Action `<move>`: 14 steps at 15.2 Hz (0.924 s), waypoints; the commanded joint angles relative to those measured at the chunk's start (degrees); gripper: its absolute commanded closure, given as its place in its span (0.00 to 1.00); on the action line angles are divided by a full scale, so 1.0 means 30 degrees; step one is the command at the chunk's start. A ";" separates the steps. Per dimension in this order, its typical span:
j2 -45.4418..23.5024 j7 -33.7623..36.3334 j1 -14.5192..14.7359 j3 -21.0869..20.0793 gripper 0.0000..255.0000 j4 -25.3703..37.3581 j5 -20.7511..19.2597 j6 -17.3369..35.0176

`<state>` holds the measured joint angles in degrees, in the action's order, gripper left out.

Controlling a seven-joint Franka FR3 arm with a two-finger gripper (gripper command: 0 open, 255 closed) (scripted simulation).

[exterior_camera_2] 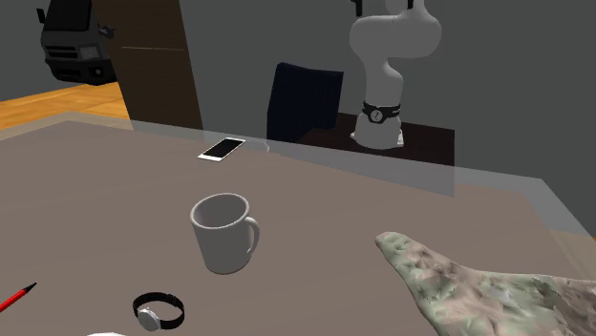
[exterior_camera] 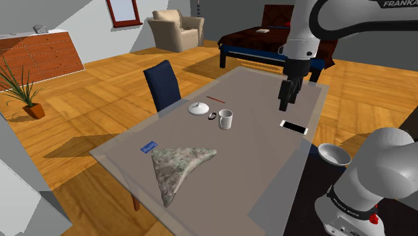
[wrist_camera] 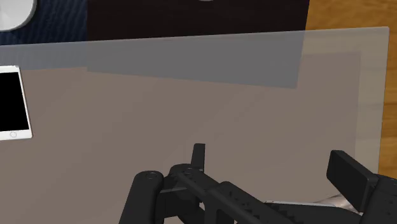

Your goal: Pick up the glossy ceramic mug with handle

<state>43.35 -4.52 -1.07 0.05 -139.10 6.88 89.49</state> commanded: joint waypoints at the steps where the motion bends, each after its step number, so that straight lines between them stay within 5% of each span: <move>1: 0.0000 0.0000 0.0000 0.0000 0.00 0.0000 0.0000 0.0000; 14: -0.9373 -0.2388 -0.0586 0.1319 0.00 0.3216 -0.1035 0.5305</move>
<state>17.73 -11.34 -2.80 3.87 -130.51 3.81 104.13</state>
